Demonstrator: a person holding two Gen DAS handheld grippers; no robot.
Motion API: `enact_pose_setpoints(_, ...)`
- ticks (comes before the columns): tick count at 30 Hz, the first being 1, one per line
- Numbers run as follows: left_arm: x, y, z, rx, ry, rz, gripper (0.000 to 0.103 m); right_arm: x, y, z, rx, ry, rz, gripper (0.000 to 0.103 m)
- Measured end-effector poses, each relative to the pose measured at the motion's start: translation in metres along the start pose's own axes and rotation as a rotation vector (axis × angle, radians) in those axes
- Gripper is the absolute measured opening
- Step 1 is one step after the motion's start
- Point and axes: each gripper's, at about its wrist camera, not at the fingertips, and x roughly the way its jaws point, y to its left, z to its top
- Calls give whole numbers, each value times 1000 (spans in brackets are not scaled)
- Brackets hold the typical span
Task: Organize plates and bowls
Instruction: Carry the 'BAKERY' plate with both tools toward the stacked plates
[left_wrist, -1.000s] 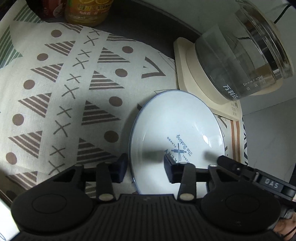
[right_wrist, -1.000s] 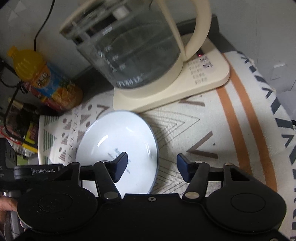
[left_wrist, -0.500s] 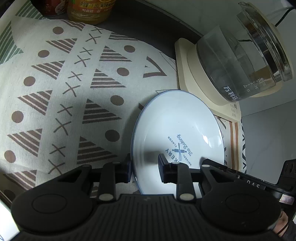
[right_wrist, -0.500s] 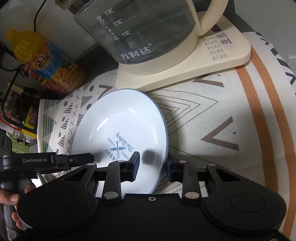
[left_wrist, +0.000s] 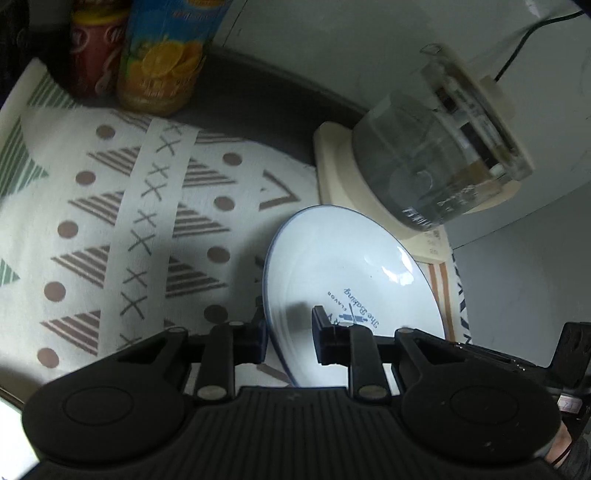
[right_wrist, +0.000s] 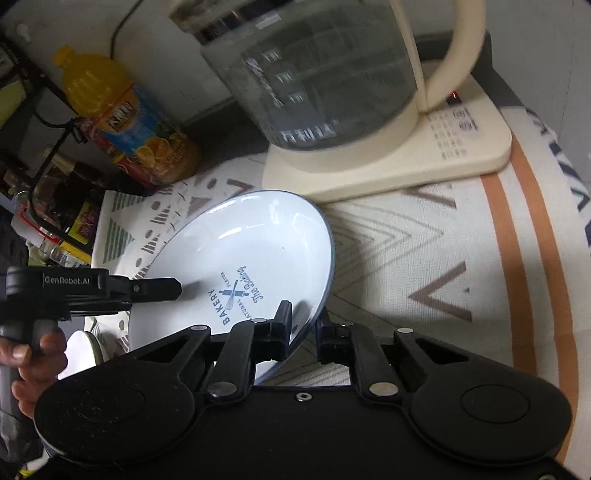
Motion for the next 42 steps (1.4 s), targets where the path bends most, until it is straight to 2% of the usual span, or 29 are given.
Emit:
enact_pose_setpoints(12,-38,-18,0,60,-63,-66,22,-39,22,10,-13,-99,-3,13)
enact_pose_setpoints(20,-74,-12,-8,57,-92,-108,22,-66,51,4,-27,-161,-27,13)
enact_pose_setpoints(28,-112,8,-24,64,-117,-124,22,-83,89,-9,-44,-208,-26,13)
enact_pose_setpoints(42,-166,67,-62,59,-119,-132,22,-85,158,-56,-45,-244,-18,13)
